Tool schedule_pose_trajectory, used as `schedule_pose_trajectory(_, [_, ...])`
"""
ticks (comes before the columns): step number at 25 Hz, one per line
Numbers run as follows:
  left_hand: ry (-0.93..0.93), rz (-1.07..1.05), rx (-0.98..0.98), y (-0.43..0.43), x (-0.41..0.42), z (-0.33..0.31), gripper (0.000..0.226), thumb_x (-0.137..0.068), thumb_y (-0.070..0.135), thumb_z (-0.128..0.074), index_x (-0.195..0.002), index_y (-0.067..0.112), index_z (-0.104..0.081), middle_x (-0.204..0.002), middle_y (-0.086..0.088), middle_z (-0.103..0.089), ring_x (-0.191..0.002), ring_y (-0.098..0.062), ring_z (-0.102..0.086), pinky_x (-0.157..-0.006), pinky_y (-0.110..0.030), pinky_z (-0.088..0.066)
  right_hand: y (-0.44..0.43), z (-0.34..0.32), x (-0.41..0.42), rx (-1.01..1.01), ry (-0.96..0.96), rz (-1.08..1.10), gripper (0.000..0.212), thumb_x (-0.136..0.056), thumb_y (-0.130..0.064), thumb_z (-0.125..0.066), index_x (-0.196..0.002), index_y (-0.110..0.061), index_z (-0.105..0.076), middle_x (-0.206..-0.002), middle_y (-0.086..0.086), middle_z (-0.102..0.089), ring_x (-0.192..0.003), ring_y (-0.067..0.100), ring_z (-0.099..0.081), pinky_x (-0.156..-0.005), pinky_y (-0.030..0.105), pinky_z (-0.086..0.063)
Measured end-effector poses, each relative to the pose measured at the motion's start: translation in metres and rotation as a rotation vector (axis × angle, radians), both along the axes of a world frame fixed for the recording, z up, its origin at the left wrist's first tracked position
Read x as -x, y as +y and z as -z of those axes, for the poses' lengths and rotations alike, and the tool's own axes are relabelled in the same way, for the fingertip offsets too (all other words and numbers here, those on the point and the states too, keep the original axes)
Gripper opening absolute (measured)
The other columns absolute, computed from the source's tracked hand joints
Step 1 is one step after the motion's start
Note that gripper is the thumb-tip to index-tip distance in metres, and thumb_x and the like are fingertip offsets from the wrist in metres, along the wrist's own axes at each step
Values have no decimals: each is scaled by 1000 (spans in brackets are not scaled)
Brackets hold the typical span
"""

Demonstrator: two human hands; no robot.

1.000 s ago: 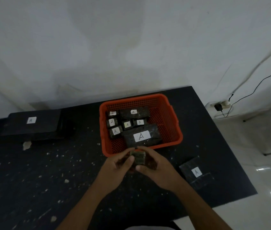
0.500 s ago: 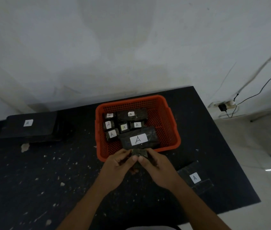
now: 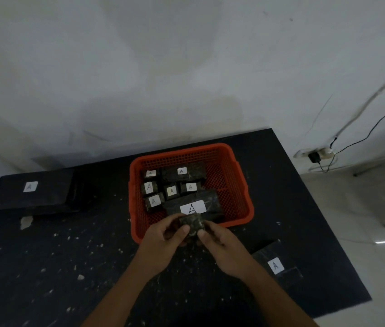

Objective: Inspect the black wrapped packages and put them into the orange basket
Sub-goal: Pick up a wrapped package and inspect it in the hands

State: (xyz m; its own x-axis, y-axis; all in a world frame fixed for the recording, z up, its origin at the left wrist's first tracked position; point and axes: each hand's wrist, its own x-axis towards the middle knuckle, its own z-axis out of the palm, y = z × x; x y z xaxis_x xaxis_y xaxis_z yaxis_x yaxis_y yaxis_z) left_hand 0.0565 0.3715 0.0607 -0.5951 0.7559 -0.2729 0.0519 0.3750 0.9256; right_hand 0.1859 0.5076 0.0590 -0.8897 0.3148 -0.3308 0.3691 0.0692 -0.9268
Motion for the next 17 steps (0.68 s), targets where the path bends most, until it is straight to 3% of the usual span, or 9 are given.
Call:
schedule_pose_trajectory(2, [47, -17, 25, 6, 3, 6, 38, -88, 29, -64, -125, 28, -57, -115, 12, -67, -107, -1, -63, -91, -26, -55, 6, 2, 4, 65, -4, 47, 26, -102, -23, -51, -127, -27, -59, -106, -10, -69, -96, -8, -64, -81, 9, -49])
schedule_pose_trajectory(4, [113, -8, 37, 13, 6, 10, 45, -86, 25, -68, -128, 28, -53, -119, 15, -64, -110, 6, -59, -95, -20, -50, 16, 0, 10, 167, -23, 76, 29, -101, -29, -53, -129, -35, -56, -112, -11, -70, -100, -3, -66, -78, 16, -53])
schedule_pose_trajectory(7, [199, 56, 17, 27, 12, 11, 45, -82, 17, -72, -123, 27, -56, -116, 14, -63, -109, 2, -59, -94, -21, -51, 30, 1, 22, 201, -90, 171, 27, -100, -40, -51, -125, -34, -58, -114, -11, -69, -104, 5, -67, -75, 19, -56])
schedule_pose_trajectory(9, [234, 106, -20, 38, 20, 10, 46, -81, 7, -70, -118, 32, -58, -117, 15, -61, -111, 0, -58, -94, -18, -50, 41, 7, 31, 89, -119, 199, 25, -98, -34, -58, -122, -27, -57, -113, -11, -67, -106, 3, -64, -76, 12, -52])
schedule_pose_trajectory(12, [297, 137, -36, 53, 35, 14, 54, -80, -3, -64, -121, 30, -56, -124, 12, -59, -116, 0, -55, -100, -16, -44, 62, 18, 42, -46, -112, 53, 47, -92, -28, -66, -136, -26, -51, -125, -9, -63, -114, 2, -60, -93, 14, -47])
schedule_pose_trajectory(14, [344, 144, 13, 57, 44, 23, 56, -82, -3, -61, -130, 25, -51, -130, 7, -55, -121, -3, -52, -106, -23, -42, 79, 28, 49, -198, -160, -27, 50, -89, -21, -68, -137, -25, -53, -128, -7, -60, -116, 4, -56, -92, 11, -43])
schedule_pose_trajectory(17, [364, 63, 92, 57, 56, 34, 53, -87, 3, -60, -135, 22, -48, -138, 10, -47, -127, -2, -44, -111, -26, -36, 103, 43, 67, -465, -222, 50, 46, -86, -11, -67, -129, -21, -55, -126, 0, -55, -116, 13, -53, -92, 14, -38])
